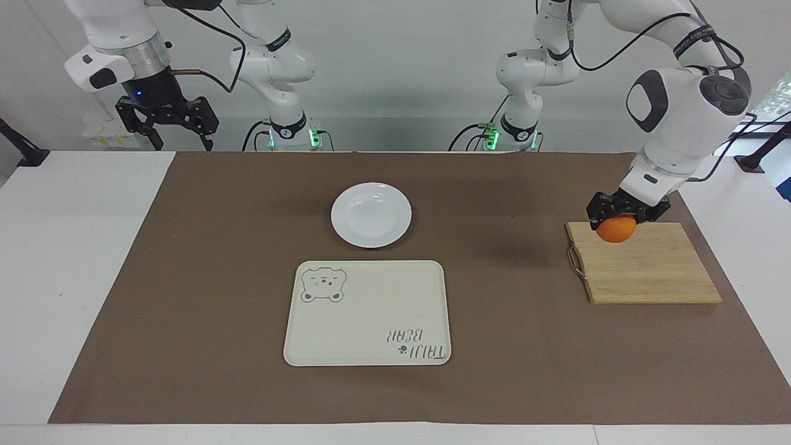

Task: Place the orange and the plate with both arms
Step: 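Lift the orange with the left gripper and carry it toward the plate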

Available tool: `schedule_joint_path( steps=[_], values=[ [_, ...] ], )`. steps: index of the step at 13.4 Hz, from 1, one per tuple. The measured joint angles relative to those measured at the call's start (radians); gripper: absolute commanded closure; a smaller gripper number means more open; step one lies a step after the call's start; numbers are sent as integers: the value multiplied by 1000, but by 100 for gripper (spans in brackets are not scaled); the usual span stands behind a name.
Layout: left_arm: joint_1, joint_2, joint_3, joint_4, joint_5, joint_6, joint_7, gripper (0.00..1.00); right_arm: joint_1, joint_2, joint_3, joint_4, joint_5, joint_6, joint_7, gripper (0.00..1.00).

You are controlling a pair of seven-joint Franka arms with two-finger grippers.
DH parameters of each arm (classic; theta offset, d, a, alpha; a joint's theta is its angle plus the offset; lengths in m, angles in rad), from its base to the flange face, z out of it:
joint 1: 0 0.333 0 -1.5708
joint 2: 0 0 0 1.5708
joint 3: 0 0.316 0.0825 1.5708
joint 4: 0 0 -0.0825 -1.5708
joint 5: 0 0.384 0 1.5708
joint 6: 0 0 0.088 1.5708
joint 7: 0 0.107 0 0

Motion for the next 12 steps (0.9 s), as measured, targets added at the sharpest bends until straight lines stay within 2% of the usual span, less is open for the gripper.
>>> schedule_joint_path(
  steps=[12],
  values=[
    [-419, -3, -5, -10, 0, -10, -452, 100, 0, 0, 0, 0, 0, 0, 0, 0]
  ],
)
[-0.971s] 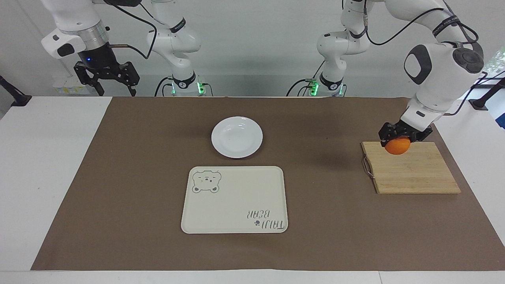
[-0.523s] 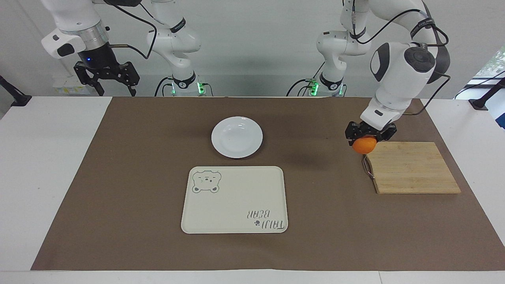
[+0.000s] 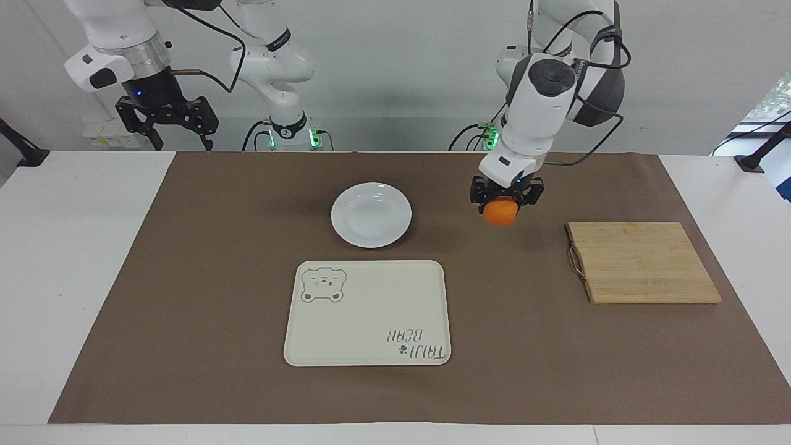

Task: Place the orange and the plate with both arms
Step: 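Lift the orange with the left gripper and carry it toward the plate, then lower the orange onto the white plate with the left gripper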

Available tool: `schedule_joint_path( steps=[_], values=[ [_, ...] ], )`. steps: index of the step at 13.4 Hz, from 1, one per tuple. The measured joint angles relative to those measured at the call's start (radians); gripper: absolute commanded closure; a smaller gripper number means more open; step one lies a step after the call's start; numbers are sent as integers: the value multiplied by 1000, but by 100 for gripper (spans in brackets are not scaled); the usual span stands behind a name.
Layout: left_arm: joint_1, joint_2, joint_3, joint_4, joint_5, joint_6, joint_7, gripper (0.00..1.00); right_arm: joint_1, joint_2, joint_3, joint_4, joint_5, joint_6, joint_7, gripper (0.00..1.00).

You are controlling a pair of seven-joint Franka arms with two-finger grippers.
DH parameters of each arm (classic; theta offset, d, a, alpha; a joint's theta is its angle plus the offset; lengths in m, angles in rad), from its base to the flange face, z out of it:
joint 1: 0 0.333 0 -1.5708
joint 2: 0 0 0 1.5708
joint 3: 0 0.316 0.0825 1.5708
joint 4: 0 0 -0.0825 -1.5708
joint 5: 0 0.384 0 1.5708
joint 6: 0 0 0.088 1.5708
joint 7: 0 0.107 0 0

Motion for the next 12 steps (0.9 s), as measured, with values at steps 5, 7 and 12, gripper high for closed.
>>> schedule_joint_path(
  steps=[5, 7, 12],
  values=[
    [-182, 68, -2, -33, 0, 97, -221, 100, 0, 0, 0, 0, 0, 0, 0, 0],
    [-240, 108, -2, -40, 0, 162, -300, 100, 0, 0, 0, 0, 0, 0, 0, 0],
    [-330, 159, -3, -44, -20, 276, -413, 100, 0, 0, 0, 0, 0, 0, 0, 0]
  ],
)
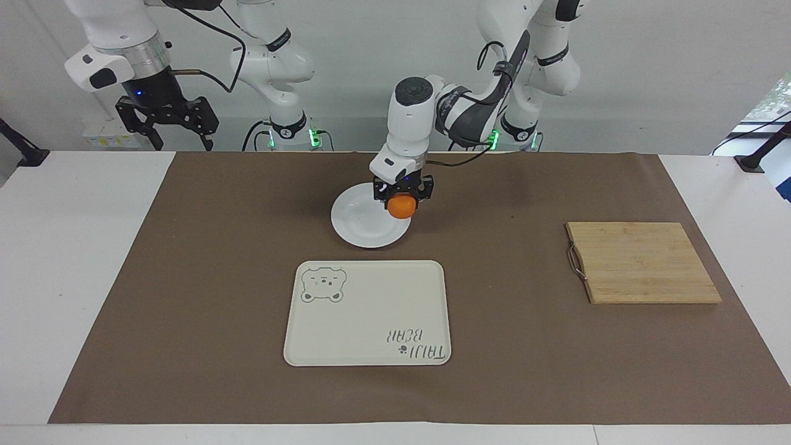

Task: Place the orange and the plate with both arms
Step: 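Lower the orange onto the white plate with the left gripper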

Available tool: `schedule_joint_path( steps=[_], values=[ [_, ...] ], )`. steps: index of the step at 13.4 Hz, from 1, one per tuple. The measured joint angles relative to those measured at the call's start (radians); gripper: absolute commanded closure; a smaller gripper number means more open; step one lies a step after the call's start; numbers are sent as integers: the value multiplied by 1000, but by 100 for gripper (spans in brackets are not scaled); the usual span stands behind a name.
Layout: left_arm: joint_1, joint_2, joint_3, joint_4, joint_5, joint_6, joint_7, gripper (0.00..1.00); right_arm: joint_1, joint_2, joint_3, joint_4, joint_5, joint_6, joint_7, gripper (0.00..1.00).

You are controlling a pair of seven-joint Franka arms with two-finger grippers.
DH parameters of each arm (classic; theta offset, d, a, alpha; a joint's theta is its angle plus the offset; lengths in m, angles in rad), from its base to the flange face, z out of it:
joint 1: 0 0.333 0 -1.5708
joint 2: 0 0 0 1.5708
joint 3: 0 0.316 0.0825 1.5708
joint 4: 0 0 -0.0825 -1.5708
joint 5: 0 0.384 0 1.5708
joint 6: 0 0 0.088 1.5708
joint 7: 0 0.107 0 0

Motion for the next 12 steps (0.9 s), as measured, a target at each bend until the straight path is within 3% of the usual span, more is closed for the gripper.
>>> schedule_joint_path(
  steps=[6, 7, 8, 12],
  values=[
    [-118, 114, 0, -13, -1, 102, -141, 100, 0, 0, 0, 0, 0, 0, 0, 0],
    [-130, 128, 0, -19, -1, 119, -145, 40, 0, 0, 0, 0, 0, 0, 0, 0],
    [-139, 137, 0, -22, -1, 134, -150, 0, 0, 0, 0, 0, 0, 0, 0, 0],
    [-145, 138, 5, -19, -1, 145, -155, 0, 0, 0, 0, 0, 0, 0, 0, 0]
  ],
)
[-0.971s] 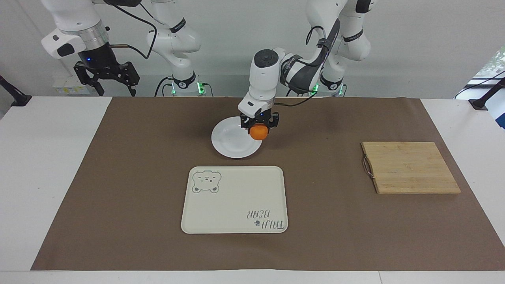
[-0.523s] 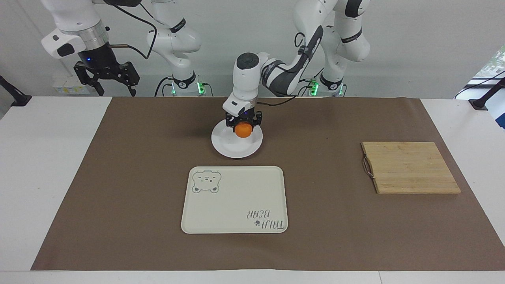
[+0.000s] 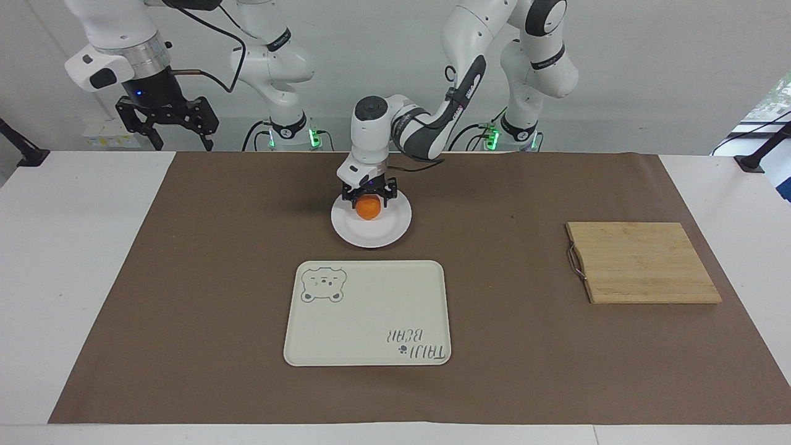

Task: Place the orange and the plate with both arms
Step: 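Lower the orange onto the white plate with the left gripper, then open the left gripper and withdraw it while the right gripper approaches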

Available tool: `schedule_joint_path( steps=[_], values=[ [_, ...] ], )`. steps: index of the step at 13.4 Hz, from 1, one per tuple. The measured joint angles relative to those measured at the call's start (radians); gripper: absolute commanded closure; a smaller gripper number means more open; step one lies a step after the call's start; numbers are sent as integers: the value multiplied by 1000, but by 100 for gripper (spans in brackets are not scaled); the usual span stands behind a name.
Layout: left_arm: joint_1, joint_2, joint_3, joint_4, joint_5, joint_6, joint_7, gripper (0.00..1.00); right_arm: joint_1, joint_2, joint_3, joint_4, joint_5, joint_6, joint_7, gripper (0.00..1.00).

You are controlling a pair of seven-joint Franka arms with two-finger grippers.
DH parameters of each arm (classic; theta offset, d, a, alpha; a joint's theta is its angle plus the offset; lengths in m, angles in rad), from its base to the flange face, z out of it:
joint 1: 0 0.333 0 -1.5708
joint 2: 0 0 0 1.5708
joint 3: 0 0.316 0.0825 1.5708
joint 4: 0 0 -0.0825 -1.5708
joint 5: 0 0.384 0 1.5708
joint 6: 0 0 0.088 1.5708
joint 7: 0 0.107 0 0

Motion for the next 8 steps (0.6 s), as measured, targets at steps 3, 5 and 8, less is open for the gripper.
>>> schedule_joint_path(
  steps=[3, 5, 8],
  values=[
    [4, -9, 14, 1, 0, -2, 0, 0, 0, 0, 0, 0, 0, 0, 0, 0],
    [21, -38, 25, 5, 0, -15, 0, 0, 0, 0, 0, 0, 0, 0, 0, 0],
    [92, -100, 35, 8, 1, -69, 49, 0, 0, 0, 0, 0, 0, 0, 0, 0]
  ],
)
